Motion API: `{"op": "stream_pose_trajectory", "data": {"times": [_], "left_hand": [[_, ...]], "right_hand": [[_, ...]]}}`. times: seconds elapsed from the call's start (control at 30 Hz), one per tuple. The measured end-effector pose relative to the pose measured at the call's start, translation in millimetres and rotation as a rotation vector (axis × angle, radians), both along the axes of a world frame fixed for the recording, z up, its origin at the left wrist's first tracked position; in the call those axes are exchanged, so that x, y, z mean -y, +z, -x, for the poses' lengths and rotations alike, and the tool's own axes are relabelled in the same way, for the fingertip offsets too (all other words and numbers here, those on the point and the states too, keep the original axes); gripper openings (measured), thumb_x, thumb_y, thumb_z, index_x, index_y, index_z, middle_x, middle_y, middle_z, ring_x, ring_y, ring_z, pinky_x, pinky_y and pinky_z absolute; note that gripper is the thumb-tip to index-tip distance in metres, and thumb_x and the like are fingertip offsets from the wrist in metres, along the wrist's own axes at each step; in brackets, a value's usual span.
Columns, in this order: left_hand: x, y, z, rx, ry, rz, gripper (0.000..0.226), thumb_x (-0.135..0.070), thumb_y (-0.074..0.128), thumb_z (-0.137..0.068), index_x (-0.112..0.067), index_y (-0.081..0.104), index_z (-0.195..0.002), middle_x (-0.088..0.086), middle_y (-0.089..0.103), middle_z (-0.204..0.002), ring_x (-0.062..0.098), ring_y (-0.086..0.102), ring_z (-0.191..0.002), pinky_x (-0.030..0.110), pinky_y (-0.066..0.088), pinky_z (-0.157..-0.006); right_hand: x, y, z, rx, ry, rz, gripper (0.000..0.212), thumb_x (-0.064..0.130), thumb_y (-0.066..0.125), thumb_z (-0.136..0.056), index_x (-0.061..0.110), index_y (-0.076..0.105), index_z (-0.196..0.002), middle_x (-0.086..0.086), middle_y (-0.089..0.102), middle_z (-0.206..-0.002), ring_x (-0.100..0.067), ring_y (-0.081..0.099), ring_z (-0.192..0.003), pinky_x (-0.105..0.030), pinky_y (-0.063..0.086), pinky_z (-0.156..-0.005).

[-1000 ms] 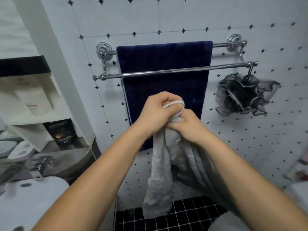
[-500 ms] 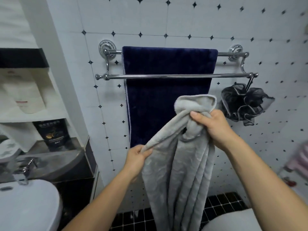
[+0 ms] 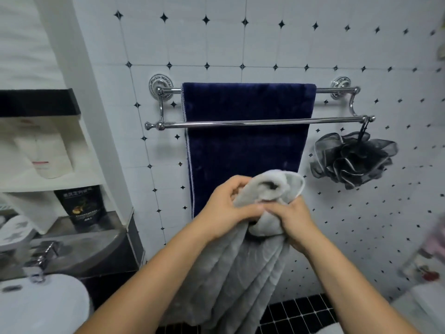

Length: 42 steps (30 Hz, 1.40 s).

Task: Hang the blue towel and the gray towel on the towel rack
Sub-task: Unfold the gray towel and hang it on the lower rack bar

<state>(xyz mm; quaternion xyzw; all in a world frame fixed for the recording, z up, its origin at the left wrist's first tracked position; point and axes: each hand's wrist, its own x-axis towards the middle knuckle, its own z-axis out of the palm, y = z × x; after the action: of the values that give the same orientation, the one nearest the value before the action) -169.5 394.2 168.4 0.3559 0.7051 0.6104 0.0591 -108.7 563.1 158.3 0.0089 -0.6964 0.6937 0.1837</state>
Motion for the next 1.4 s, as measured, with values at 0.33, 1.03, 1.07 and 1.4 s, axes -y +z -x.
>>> {"op": "stream_pose_trajectory", "data": {"times": [0.33, 1.03, 1.07, 1.4], "left_hand": [[29, -84, 37, 0.380, 0.343, 0.103, 0.007, -0.011, 0.068, -0.086, -0.005, 0.071, -0.084, 0.015, 0.073, -0.089, 0.031, 0.069, -0.085, 0.055, 0.054, -0.088], [26, -33, 13, 0.282, 0.156, 0.401, 0.019, -0.020, 0.081, -0.071, -0.011, 0.073, -0.086, 0.000, 0.076, -0.086, 0.016, 0.069, -0.084, 0.034, 0.053, -0.083], [34, -35, 11, 0.351, 0.208, 0.305, 0.022, -0.016, 0.078, -0.075, -0.011, 0.075, -0.095, 0.004, 0.078, -0.094, 0.018, 0.071, -0.091, 0.037, 0.052, -0.090], [52, 43, 28, 0.708, 0.447, -0.738, 0.023, -0.016, 0.052, -0.096, -0.002, 0.063, -0.111, 0.021, 0.065, -0.110, 0.034, 0.065, -0.102, 0.049, 0.050, -0.098]], "right_hand": [[-23, 45, 8, -0.147, 0.069, 0.338, 0.013, 0.021, 0.068, -0.085, 0.010, 0.073, -0.090, -0.011, 0.075, -0.087, -0.023, 0.073, -0.085, -0.032, 0.058, -0.072], [-70, 17, 3, -0.059, 0.100, 0.098, 0.016, 0.022, 0.079, -0.064, 0.017, 0.077, -0.079, -0.009, 0.077, -0.084, -0.022, 0.074, -0.082, -0.027, 0.057, -0.066], [-74, 17, 4, -0.059, 0.099, 0.168, 0.015, 0.020, 0.079, -0.066, 0.016, 0.078, -0.081, -0.011, 0.077, -0.086, -0.022, 0.074, -0.083, -0.027, 0.057, -0.066], [-93, -10, 35, 0.363, -0.237, 0.154, 0.032, 0.051, 0.056, -0.086, 0.022, 0.067, -0.086, -0.004, 0.074, -0.080, -0.023, 0.072, -0.075, -0.032, 0.052, -0.069]]}}
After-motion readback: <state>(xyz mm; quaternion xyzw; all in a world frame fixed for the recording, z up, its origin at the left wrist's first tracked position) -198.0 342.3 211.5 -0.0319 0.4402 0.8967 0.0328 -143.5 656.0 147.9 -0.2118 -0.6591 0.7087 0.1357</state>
